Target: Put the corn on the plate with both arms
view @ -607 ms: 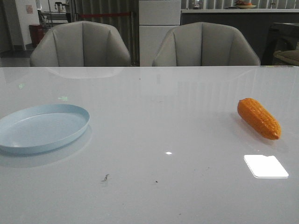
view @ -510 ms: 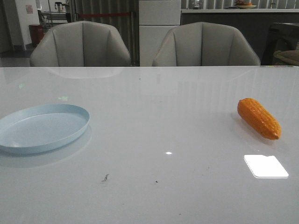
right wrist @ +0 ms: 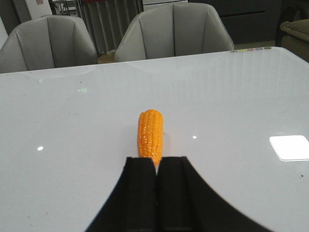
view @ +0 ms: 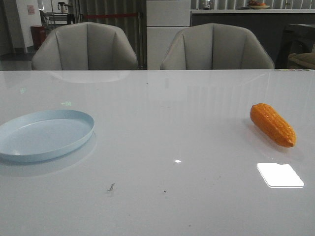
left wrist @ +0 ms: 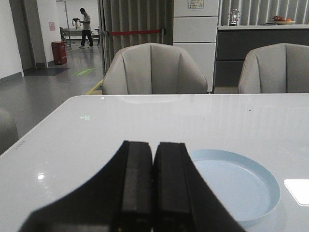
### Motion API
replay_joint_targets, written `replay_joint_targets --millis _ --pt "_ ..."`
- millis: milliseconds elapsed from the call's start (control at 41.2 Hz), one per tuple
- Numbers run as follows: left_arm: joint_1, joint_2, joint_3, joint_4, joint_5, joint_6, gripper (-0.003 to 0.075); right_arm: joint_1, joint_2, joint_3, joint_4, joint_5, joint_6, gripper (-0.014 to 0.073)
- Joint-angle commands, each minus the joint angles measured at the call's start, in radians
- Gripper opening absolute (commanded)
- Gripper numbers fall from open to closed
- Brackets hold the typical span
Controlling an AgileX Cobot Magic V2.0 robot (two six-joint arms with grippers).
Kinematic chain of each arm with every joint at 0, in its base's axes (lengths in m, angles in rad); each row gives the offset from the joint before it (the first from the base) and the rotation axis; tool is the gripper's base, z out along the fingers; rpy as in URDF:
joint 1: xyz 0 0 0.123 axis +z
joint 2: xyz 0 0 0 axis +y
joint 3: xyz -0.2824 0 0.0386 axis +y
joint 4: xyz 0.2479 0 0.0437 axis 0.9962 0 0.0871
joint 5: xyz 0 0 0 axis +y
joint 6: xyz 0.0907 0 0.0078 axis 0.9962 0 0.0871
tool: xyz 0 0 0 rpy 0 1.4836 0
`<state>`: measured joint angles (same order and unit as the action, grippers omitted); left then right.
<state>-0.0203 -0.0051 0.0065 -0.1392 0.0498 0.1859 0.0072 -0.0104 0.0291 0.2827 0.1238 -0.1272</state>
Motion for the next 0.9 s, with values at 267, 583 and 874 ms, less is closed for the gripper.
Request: replay_joint_targets --millis 267,583,874 --pt "0.001 -0.016 0.037 -0.003 -0.179 -0.008 0.0089 -0.001 -0.023 -0.022 -0.002 -0.086 -0.005 0.0053" --pt "0.001 -0.016 -0.037 -0.005 -0.325 -0.008 0.0089 -0.001 -0.023 -0.114 0.039 -0.178 -0.004 0.0053" --pt "0.001 0.031 -0.285 -0.001 -0.195 -0.008 0.0089 -0.001 0.065 -0.391 0.023 -0.108 -0.005 0.0053"
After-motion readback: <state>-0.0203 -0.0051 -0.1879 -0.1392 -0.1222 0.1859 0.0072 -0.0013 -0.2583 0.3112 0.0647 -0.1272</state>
